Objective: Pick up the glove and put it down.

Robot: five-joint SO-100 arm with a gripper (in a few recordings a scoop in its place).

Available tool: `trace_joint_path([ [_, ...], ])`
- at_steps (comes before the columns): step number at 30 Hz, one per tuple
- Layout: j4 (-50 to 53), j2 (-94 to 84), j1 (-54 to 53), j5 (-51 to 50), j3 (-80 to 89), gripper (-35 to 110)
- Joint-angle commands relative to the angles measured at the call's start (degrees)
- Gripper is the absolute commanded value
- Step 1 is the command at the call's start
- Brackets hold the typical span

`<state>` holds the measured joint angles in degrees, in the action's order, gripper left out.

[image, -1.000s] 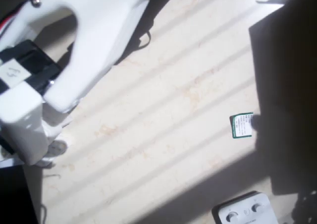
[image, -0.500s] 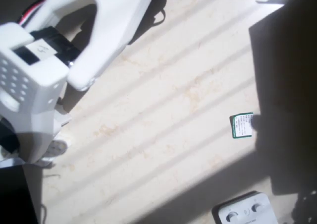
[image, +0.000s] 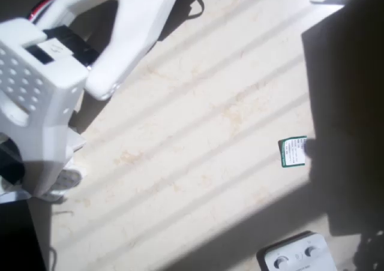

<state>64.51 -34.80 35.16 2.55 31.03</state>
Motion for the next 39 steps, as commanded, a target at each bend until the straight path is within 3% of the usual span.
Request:
trace_joint_path([
  [1,-0.5,0.0,1.0,0.4,-2.4,20],
  [6,-0.5,0.3,1.1,0.5,-2.4,-2],
  [18,-0.4,-1.2,0.9,0.5,-2.5,0],
  [27,0.6,-16.5,-2.5,0.5,-1.7,0],
  [39,13.2,-25.8,-15.1,0.7,-2.3,0],
])
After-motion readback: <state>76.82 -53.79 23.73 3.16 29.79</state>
